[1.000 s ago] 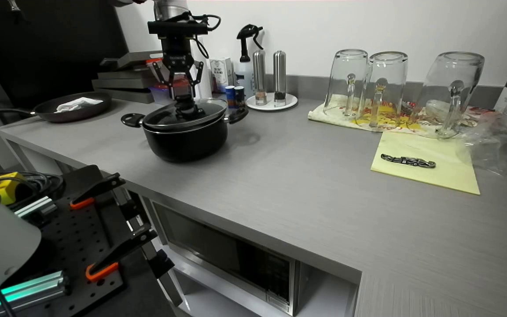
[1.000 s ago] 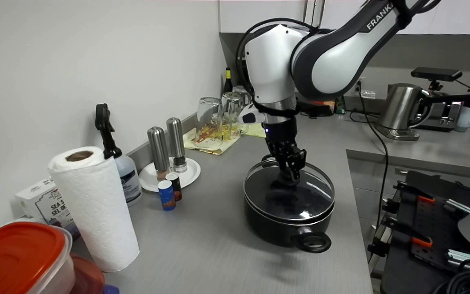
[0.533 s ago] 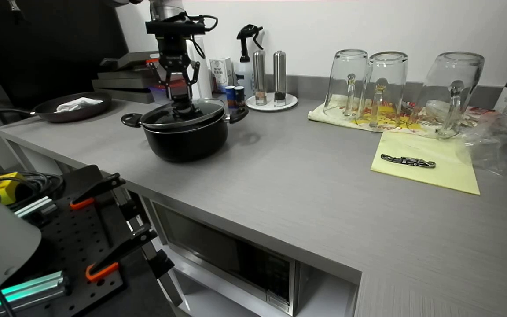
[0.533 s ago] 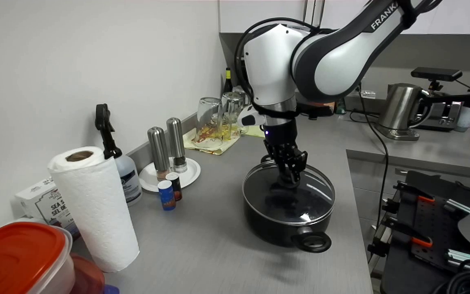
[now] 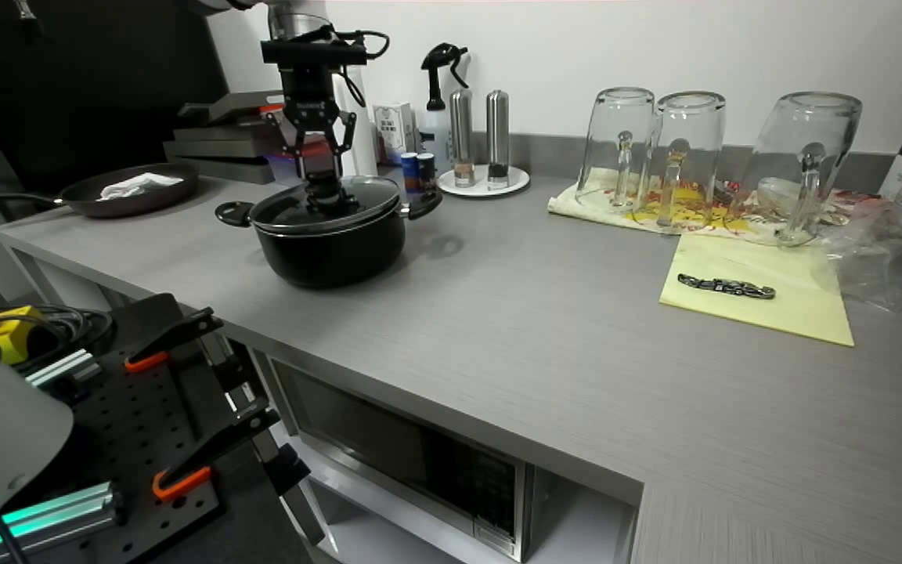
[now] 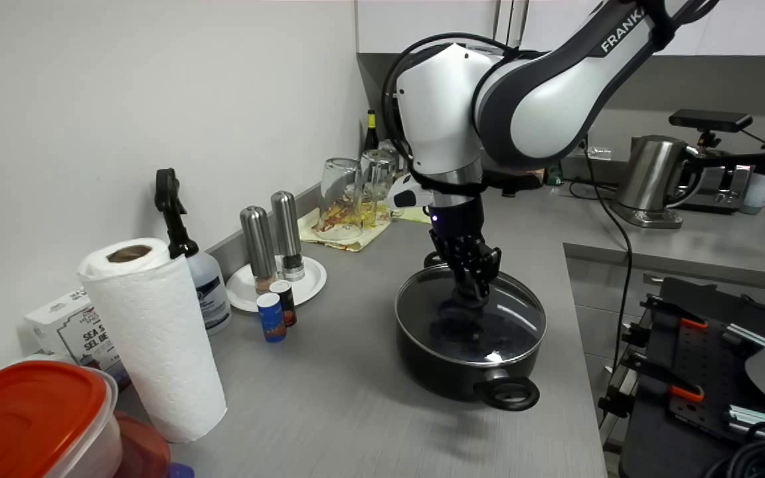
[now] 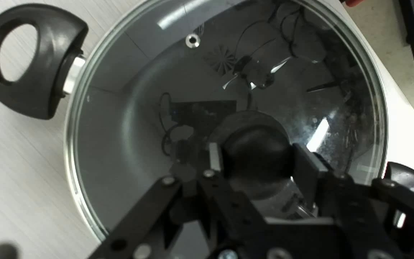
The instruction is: Pick up the lid from the counter and put it on the pot
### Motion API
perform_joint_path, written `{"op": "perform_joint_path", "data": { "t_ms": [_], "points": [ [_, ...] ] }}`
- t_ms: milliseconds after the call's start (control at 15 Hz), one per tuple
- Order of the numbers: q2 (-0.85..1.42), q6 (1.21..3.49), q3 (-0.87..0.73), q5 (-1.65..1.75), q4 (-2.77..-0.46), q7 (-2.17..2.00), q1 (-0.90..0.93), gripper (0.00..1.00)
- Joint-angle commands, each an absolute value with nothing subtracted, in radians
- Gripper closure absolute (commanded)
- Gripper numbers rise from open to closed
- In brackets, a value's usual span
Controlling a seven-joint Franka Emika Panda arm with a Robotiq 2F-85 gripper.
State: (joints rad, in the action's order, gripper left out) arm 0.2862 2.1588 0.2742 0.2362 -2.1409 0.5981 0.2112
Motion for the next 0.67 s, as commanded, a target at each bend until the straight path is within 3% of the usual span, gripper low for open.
{"op": "perform_joint_path", "data": {
  "t_ms": [0, 600],
  "points": [
    [0.284, 2.167, 0.275, 0.238, -2.136, 0.63, 0.205, 0.75],
    [0.294, 2.189, 0.274, 0.207, -2.14, 0.684, 0.18, 0.75]
  ]
}}
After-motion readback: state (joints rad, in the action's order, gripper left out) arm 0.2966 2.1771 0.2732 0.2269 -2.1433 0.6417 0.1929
